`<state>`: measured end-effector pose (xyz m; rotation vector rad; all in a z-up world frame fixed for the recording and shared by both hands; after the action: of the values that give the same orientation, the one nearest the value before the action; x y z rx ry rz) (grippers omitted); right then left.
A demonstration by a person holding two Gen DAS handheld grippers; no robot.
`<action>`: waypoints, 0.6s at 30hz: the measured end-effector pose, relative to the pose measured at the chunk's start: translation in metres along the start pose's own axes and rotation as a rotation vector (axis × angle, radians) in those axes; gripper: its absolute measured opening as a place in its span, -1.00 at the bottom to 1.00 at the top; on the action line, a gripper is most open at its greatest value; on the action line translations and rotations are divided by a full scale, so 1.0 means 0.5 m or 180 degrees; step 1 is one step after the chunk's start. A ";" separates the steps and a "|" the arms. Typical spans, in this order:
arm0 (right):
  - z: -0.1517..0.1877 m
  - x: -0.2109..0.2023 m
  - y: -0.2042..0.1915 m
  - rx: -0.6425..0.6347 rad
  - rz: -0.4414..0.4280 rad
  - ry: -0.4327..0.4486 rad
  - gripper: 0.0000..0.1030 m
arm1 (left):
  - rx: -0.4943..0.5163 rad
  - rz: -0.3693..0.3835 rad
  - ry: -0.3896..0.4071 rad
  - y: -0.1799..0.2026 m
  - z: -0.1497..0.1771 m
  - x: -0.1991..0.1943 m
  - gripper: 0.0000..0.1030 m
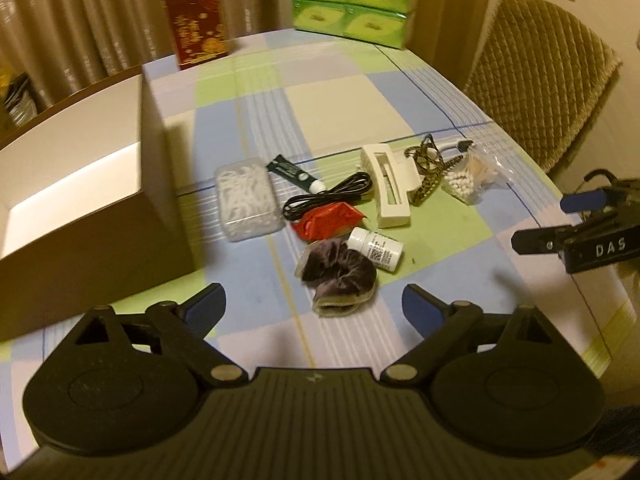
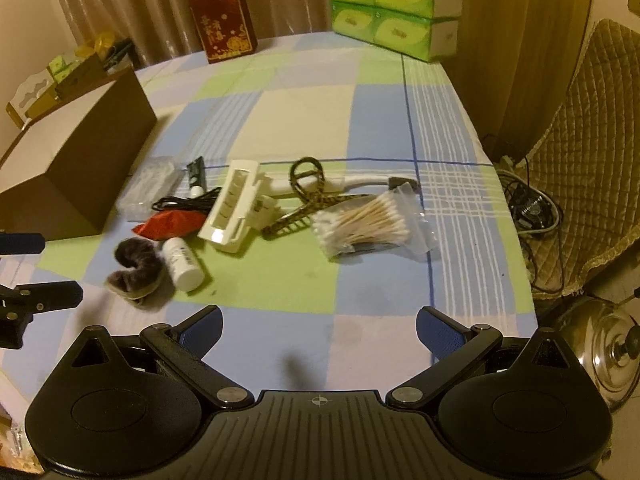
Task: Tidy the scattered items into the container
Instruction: 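Grasp the dark velvet scrunchie with the left gripper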
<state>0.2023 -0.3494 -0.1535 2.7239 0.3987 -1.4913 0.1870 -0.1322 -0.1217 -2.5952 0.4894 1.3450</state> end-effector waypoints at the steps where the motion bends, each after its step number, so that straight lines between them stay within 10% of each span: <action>1: -0.001 0.005 0.005 0.0006 0.0005 -0.0020 0.97 | 0.0060 0.0013 -0.0014 0.002 -0.002 0.009 0.78; 18: -0.012 0.050 0.061 0.0056 0.0083 -0.0236 0.96 | 0.0541 0.0301 -0.0315 0.022 -0.020 0.150 0.45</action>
<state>0.2271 -0.3727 -0.1741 2.6664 0.3481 -1.5910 0.2310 -0.1608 -0.1776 -2.3840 0.6859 1.3876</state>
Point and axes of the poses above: each gripper's, at about its wrist camera, not at the fingertips, and x roughly the way its jaws point, y to its right, z to its underside, the point moved 6 cm from there along x, roughly the way its jaws point, and after that the axes turned 2 degrees about z, right-handed, at the moved point
